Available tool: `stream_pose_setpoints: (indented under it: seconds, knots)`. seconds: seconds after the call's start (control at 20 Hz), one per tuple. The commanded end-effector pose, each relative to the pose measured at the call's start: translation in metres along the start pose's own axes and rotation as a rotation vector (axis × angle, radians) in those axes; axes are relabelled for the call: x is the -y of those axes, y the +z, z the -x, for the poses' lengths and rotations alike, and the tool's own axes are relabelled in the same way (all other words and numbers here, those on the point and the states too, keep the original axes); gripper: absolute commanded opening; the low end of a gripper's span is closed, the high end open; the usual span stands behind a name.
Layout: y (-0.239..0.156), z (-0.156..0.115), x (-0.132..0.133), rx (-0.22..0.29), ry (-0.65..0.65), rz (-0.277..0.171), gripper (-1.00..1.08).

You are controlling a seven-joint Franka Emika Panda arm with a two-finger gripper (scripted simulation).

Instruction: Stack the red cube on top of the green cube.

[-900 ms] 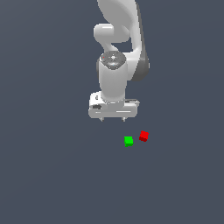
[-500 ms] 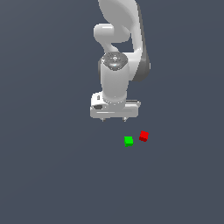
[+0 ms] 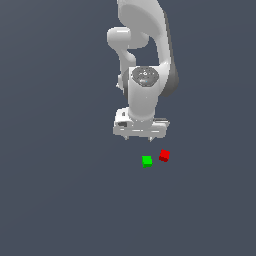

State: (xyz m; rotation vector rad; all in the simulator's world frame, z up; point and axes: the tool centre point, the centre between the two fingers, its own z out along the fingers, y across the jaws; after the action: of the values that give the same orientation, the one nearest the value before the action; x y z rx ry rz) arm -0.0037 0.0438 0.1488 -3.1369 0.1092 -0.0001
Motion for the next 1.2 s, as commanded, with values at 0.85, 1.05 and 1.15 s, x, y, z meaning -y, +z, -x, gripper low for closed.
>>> stream_pose_setpoints:
  seconds: [0.85,1.05,1.15]
  knots:
    - [0.067,0.0,0.115,-0.001,0.264,0.003,1.0]
    - [0.074,-0.003,0.127,-0.001,0.294,0.003,1.0]
    - [0.077,-0.004,0.132,-0.001,0.304,0.003,1.0]
